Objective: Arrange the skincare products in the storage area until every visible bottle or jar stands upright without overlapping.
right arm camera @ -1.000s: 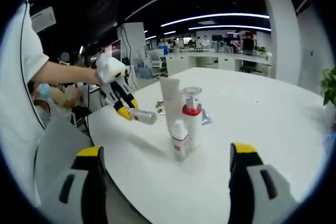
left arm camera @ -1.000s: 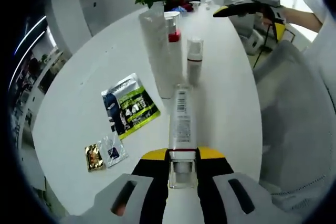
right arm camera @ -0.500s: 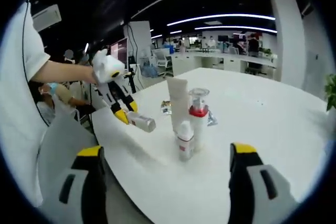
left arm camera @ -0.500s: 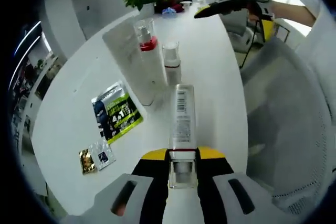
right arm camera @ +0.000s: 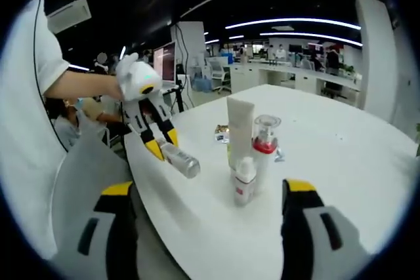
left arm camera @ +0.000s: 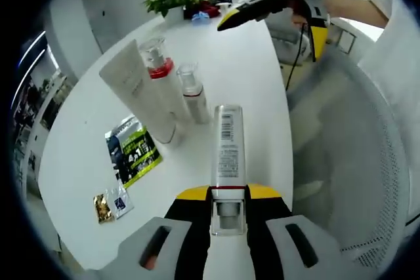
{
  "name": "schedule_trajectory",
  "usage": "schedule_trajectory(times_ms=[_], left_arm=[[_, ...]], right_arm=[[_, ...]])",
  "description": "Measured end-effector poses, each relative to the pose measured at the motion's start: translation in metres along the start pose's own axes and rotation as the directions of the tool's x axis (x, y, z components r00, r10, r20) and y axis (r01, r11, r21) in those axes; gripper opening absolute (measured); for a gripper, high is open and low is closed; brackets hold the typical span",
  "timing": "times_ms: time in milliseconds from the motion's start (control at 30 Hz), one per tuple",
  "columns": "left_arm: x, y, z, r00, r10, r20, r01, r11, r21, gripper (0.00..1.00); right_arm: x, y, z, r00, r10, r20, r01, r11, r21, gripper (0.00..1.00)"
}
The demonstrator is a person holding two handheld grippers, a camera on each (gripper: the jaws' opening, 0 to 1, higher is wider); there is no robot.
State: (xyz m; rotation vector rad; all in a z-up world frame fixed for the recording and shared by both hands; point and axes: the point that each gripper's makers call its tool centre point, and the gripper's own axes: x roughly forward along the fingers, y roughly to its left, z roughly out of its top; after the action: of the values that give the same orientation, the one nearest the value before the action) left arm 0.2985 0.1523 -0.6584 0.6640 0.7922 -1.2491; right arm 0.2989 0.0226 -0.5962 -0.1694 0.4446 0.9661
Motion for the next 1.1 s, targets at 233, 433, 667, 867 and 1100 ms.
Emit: schedule_trajectory(times_ms=[233, 433, 667, 867, 1100], left_arm=[[0.001, -0.013, 0.010, 1.000, -0.023, 0.001, 0.023, 0.999, 0.023, 0.16], [-0.001, -0.017, 0.023, 1.000, -0.027, 0.002, 0.026, 0.999, 0.041, 0.16], [-0.001, -0.023, 0.035, 0.999, -0.041, -0.016, 0.042, 0.996, 0.077, 0.16], [0.000, -0.026, 0.039, 0.998, -0.055, -0.030, 0.058, 0.994, 0.091, 0.16], [0.002, -0.029, 0.044, 0.997, -0.071, -0.037, 0.074, 0.992, 0.099, 0.16]], right_arm=[[0.009, 0.012, 0.001, 0.996, 0.078, -0.040, -0.080, 0.995, -0.057, 0.84], [0.019, 0.024, 0.002, 0.985, 0.148, -0.094, -0.159, 0.980, -0.117, 0.76], [0.028, 0.033, 0.003, 0.965, 0.210, -0.156, -0.238, 0.953, -0.190, 0.65], [0.034, 0.041, -0.001, 0.943, 0.250, -0.221, -0.300, 0.925, -0.233, 0.56], [0.042, 0.047, -0.007, 0.918, 0.271, -0.291, -0.352, 0.894, -0.276, 0.49]])
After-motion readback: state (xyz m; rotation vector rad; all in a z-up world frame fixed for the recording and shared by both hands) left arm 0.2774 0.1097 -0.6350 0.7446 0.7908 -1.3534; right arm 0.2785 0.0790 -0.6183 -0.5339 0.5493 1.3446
